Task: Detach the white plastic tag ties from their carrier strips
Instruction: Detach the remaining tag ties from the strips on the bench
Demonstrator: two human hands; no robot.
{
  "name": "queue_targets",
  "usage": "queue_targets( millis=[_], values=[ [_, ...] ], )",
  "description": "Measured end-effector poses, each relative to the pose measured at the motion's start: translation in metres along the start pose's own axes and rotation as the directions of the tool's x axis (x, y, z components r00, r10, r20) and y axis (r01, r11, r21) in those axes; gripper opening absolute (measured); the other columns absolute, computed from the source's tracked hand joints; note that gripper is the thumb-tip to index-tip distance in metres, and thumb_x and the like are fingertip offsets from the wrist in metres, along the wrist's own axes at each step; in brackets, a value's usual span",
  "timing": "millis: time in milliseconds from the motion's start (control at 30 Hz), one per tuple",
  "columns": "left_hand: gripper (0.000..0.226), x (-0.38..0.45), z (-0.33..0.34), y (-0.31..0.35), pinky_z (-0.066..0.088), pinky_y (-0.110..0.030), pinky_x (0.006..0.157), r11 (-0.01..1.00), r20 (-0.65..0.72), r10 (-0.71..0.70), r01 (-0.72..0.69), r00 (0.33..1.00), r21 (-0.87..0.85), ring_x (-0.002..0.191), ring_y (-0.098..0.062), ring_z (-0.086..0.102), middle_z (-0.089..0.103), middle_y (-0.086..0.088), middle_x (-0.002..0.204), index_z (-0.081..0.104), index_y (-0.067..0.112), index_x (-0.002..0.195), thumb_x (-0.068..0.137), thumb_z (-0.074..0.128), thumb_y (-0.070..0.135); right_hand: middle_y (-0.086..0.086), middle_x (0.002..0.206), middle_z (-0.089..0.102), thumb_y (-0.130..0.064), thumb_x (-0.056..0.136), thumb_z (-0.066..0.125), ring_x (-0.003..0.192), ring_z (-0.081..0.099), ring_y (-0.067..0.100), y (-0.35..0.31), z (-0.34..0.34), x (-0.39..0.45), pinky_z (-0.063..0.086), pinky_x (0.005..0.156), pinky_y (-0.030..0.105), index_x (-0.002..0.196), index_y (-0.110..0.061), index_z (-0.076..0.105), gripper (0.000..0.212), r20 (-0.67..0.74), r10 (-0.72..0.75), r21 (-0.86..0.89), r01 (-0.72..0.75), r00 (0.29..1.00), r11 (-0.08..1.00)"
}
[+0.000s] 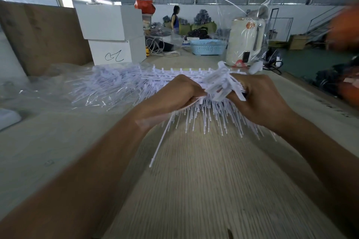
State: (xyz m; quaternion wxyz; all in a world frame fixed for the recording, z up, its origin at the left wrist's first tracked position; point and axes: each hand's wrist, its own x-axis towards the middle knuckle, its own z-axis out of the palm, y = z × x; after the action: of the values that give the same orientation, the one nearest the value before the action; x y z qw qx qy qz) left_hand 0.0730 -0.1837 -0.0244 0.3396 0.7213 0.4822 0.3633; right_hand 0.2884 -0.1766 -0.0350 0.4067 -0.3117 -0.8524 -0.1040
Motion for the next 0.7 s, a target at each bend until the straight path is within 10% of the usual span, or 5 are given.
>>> queue_targets(
  millis=[100,267,467,700],
  values=[
    [0.049,-0.001,-0.008,-0.004,0.031,-0.018,0.051,0.986,0.02,0.074,-0.076,0.997,0.149,0.043,-0.014,0.027,0.032,0.0,0.045,0.043,0.01,0.052,0.097,0.06,0.017,-0.009,0.058,0.058,-0.017,0.098,0.064,0.046,0.049,0.0,0.023,-0.014,0.0,0.046,0.045,0.021,0.074,-0.021,0.063,0.025,-0.173,0.362,0.238,-0.317,0.916,0.918],
    [0.045,0.004,-0.003,-0.01,0.051,-0.04,0.08,0.956,-0.104,0.172,-0.141,0.98,0.259,0.066,-0.019,0.057,0.054,0.007,0.06,0.052,0.004,0.065,0.105,0.05,0.023,-0.01,0.052,0.046,-0.029,0.099,0.062,0.047,0.036,0.01,0.049,-0.027,0.003,0.026,0.044,0.024,0.066,-0.026,0.062,0.033,-0.022,0.816,0.789,-0.491,0.578,0.369],
    [0.025,-0.002,0.001,-0.004,0.044,-0.025,0.061,0.972,0.017,0.171,-0.172,0.985,0.158,0.067,-0.006,0.056,0.066,0.003,0.085,0.068,0.023,0.095,0.101,0.051,0.006,0.003,0.061,0.063,-0.032,0.105,0.05,0.046,0.049,0.017,0.02,-0.007,0.0,0.039,0.041,0.025,0.106,-0.014,0.062,0.022,0.147,0.657,0.672,-0.562,0.739,0.482],
    [0.029,-0.005,0.005,-0.003,0.054,-0.029,0.067,0.961,0.066,0.253,-0.258,0.965,0.098,0.071,-0.009,0.062,0.068,-0.001,0.095,0.068,0.01,0.123,0.1,0.054,0.0,-0.014,0.047,0.048,-0.026,0.103,0.054,0.04,0.04,-0.001,-0.005,0.013,0.005,0.032,0.041,0.01,0.087,-0.013,0.067,0.025,0.086,0.653,0.578,-0.572,0.752,0.582]
  ],
)
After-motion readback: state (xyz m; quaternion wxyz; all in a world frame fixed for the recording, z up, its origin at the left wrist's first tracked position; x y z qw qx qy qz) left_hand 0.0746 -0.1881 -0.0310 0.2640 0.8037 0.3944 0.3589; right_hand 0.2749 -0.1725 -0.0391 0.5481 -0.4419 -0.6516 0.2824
